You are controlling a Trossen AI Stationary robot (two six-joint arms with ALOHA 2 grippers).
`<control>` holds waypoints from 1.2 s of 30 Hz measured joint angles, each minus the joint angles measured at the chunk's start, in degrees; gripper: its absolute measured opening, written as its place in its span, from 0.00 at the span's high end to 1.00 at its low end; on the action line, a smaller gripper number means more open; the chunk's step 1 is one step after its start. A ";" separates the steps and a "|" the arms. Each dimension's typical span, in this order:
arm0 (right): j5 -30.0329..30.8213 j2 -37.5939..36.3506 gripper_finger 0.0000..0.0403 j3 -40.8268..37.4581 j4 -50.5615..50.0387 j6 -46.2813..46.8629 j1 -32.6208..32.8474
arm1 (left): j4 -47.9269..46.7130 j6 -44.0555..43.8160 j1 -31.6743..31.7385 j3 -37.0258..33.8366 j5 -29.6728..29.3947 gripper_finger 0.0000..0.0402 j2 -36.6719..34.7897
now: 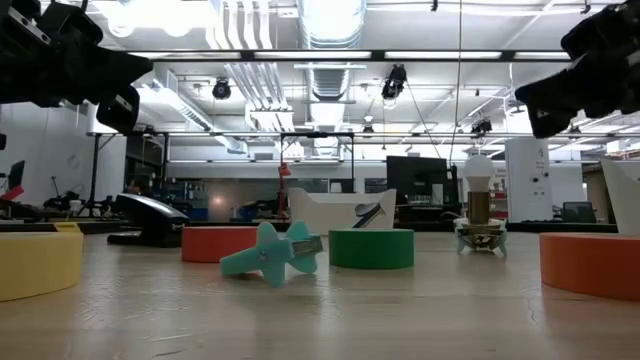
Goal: Pick and place Stapler, Stapler remover, tape
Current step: Put the light blue staple remover into the bottom white bin
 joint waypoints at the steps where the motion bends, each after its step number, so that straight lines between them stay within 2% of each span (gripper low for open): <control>1: -0.02 0.01 0.98 0.00 1.22 0.13 0.00 | 0.00 0.00 0.00 0.00 0.01 0.98 0.00; 3: -0.83 0.22 0.98 0.00 3.54 0.54 0.00 | 0.02 0.00 -0.01 0.01 0.02 0.98 0.02; 9: -2.32 1.80 0.98 -0.01 10.40 9.51 0.00 | -0.04 0.00 -0.01 0.01 0.00 0.98 0.02; 16: -3.45 9.15 0.98 -0.11 20.12 15.18 0.02 | -0.35 0.00 0.01 0.01 0.00 0.98 0.02; 22: -3.60 22.77 0.98 2.03 26.32 22.55 1.70 | -0.33 0.00 -0.01 0.00 0.00 0.98 0.02; 29: -1.84 42.43 0.96 12.29 25.39 18.31 3.90 | -0.32 -0.01 0.00 0.01 0.00 0.98 0.02; 36: -2.01 58.14 0.80 27.12 10.30 8.84 3.91 | -0.31 -0.02 0.00 0.01 0.02 0.98 0.02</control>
